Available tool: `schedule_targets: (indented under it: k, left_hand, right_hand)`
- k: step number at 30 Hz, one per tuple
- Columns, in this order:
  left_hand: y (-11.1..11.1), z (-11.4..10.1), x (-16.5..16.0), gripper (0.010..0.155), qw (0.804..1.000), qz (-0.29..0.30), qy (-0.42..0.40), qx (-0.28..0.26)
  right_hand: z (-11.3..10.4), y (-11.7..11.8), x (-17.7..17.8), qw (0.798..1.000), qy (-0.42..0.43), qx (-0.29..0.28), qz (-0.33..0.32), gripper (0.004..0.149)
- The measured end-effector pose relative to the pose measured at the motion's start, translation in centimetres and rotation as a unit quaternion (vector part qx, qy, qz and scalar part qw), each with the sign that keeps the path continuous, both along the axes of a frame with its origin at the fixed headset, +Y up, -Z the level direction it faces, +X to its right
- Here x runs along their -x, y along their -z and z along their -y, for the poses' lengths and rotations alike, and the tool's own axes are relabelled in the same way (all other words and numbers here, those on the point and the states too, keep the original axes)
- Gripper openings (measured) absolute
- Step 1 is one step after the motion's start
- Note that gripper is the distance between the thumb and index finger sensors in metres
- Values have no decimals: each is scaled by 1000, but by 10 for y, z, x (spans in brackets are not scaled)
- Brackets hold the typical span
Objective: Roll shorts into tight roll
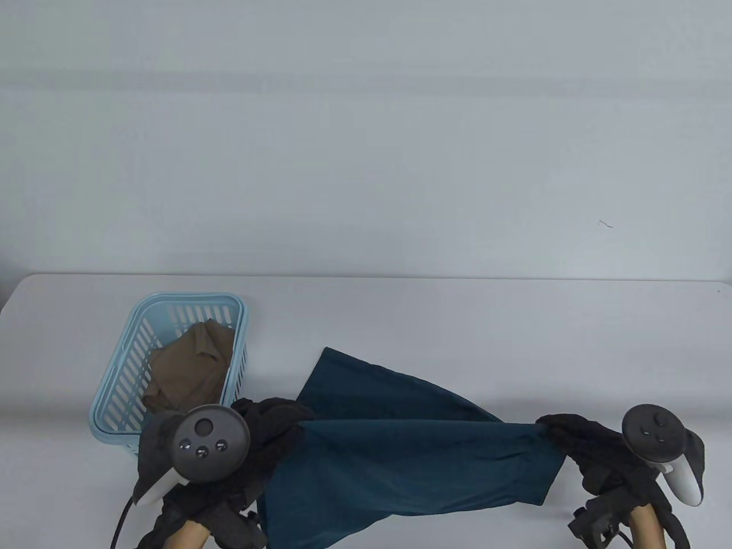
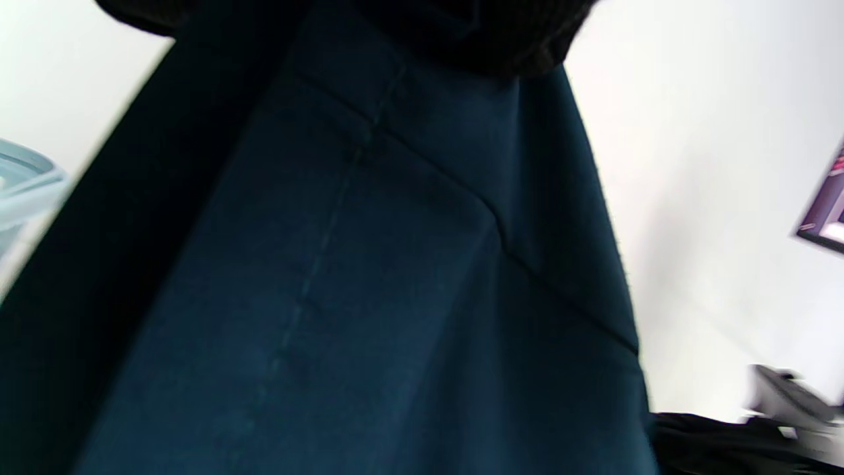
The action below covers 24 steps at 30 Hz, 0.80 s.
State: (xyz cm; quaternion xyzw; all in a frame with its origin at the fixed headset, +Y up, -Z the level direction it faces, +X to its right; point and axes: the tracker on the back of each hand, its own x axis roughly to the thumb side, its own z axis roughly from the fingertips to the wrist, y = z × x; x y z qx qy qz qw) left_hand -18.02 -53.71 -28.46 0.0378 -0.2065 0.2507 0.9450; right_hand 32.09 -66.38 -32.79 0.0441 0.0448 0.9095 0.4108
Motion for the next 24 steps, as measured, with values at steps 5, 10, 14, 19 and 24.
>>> schedule_targets:
  k: [5,10,14,19,24]
  left_hand:
    - [52,4,-13,41,996,-54,61,27]
    - [112,26,-31,41,989,-88,101,66]
    - [174,57,-45,42,978,-142,117,103]
    - [213,95,-66,64,965,-175,162,107]
    - [204,115,-84,64,966,-113,205,114]
  right_hand:
    - [5,15,-1,999,-27,19,25,43]
    - [18,44,-5,995,-69,57,48,43]
    - [36,72,-7,991,-73,82,79,43]
    - [54,90,-10,984,-104,66,127,54]
    - [61,85,-8,987,-103,69,102,58]
